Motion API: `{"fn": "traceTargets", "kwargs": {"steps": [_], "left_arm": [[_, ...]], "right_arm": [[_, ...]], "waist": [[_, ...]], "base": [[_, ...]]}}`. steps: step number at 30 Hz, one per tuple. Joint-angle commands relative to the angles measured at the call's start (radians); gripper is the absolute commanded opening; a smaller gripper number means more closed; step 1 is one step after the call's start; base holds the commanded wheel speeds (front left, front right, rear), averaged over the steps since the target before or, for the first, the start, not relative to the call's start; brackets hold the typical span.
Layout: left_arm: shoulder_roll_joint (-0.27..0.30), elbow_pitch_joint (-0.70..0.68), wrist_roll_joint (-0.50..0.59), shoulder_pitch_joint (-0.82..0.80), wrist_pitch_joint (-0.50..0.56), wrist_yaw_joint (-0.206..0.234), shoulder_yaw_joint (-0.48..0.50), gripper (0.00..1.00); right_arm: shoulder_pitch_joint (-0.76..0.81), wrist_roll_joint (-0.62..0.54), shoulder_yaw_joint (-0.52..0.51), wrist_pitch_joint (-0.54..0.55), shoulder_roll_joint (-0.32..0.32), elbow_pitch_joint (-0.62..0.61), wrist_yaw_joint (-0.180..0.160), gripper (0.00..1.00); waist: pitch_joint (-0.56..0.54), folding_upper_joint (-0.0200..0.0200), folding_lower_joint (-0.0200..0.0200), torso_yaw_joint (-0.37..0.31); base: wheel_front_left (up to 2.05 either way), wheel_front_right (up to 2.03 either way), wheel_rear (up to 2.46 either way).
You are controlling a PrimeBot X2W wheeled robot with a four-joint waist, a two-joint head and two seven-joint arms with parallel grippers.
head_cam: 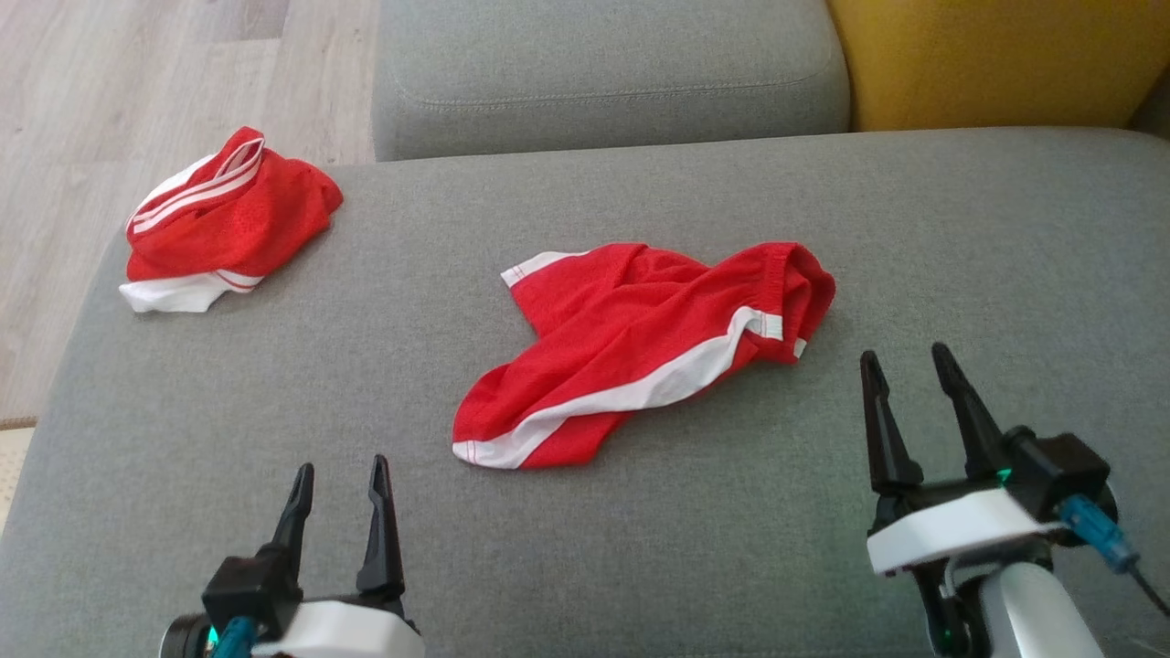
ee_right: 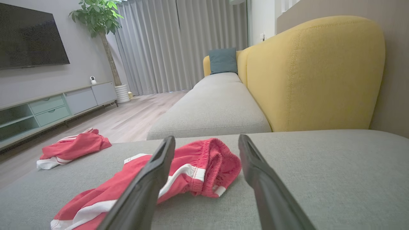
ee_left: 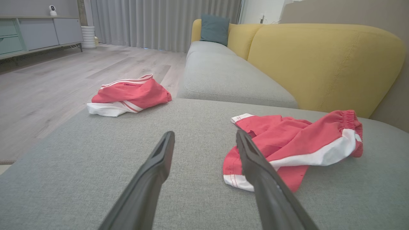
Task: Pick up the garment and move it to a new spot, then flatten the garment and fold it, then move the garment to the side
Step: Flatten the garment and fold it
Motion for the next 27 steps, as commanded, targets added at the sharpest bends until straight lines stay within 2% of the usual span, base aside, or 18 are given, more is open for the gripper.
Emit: {"fn": "traceTargets", "kwargs": {"steps": [1, 27], "left_arm": [[0.0, -0.034, -0.002, -0.037, -0.009, 0.006, 0.034, 1.0], [0.0, -0.026, 0.02, -0.074, -0.009, -0.005, 0.033, 1.0]], "right_arm": [[-0.021, -0.002, 0.027, -0.004, -0.002, -0.032, -0.001, 1.0], [-0.022, -0.014, 0.037, -0.003, -0.002, -0.007, -0.001, 1.0]], "waist": [[0.0, -0.0001, 0.0, 0.0], [0.032, -0.0001, 0.0, -0.005]], "base": [[0.0, 0.0, 0.0], [0.0, 0.0, 0.0]]}}
